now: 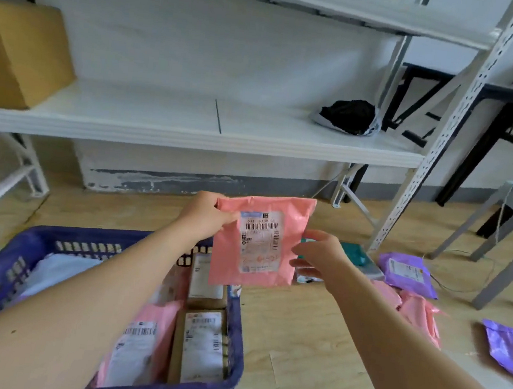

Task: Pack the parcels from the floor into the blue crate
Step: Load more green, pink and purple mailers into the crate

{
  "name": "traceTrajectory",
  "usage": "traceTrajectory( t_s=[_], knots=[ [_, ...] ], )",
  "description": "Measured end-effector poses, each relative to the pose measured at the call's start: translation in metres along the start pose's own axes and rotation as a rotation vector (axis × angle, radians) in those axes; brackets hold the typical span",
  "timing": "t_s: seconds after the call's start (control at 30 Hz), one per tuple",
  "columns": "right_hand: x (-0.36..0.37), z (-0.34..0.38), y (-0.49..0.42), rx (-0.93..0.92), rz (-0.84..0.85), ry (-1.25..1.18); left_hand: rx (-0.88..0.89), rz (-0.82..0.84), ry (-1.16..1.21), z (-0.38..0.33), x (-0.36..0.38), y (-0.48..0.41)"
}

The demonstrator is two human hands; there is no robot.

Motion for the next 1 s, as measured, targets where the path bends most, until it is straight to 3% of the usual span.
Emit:
traceTrajectory(
  t_s=[0.23, 0.43, 0.6, 0.77, 1.0],
  knots=[
    [0.108, 0.011, 0.015, -0.101, 0.115, 0.124, -0.095, -0.150, 0.101, 0.065, -0.087, 0.031],
    [0.195, 0.024, 0.025, -0.136, 0.212, 0.062, -0.135, -0.333, 0.143, 0.126, -0.149, 0.048],
    [0.256, 0.029, 0.013, -0.013, 0.294, -0.039, -0.291, -0.346, 0.142, 0.187, -0.174, 0.059],
    [0.305, 0.024, -0.006, 0.139, 0.338, -0.119, -0.329, -0.326, 0.070, 0.230, -0.186, 0.058],
    [0.356, -0.002, -0.032, 0.160, 0.442, 0.237, -0.451, -0.414, -0.076, 0.287, -0.192, 0.047]
  ],
)
Point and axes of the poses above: each hand's wrist, its own y-axis away from the middle knuckle, its own x-axis out of the palm, z = x × y, the point moved 3 cm from there along -y, towards the middle knuckle, and after that the axes turned 3 degrees about z, right-handed, at the moved point
